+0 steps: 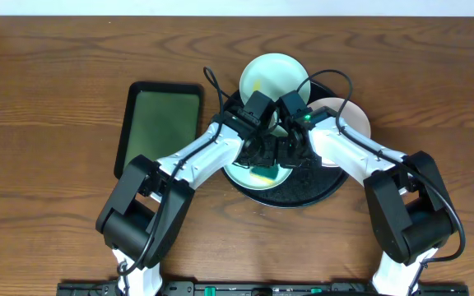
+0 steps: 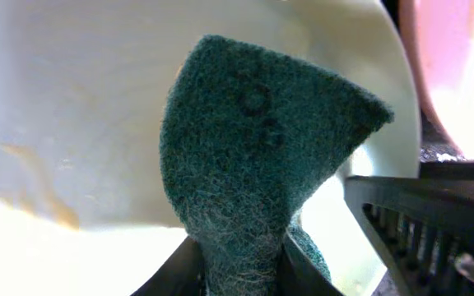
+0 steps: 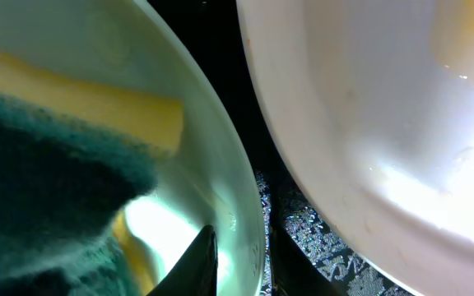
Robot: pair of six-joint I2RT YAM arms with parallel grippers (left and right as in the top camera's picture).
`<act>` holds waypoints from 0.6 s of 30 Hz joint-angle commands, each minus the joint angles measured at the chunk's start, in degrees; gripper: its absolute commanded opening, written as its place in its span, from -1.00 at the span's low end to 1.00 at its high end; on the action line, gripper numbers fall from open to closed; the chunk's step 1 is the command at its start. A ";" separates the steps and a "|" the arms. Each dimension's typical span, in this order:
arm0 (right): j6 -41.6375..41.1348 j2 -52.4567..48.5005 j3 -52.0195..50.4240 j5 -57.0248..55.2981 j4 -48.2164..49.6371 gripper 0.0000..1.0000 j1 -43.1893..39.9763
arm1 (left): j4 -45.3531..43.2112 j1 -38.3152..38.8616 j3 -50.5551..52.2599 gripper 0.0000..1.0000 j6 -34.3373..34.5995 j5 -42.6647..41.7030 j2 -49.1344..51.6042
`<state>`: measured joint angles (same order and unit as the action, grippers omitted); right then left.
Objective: Clean dirty plates on tray and stack at the side
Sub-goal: 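Scrub the green plate with the sponge in the left gripper while right holds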
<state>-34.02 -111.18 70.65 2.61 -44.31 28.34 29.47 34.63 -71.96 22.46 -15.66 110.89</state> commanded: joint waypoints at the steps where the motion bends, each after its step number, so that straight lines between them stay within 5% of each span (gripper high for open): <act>1: 0.94 -0.98 -0.92 -0.61 -0.33 -0.63 -0.50 | 0.44 -0.04 1.49 -0.62 4.22 11.32 0.63; 8: 1.55 -0.98 -0.92 -0.63 -0.72 -0.65 -0.50 | 3.04 -0.44 1.79 -0.85 6.82 23.32 0.31; 18: 1.55 -0.98 -0.92 -0.63 -0.68 -0.63 -0.50 | 3.08 -0.66 1.33 -0.85 7.69 23.45 -7.67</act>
<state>-33.58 -111.18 70.65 4.21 -44.42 27.92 32.45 35.00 -71.33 28.73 2.52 107.66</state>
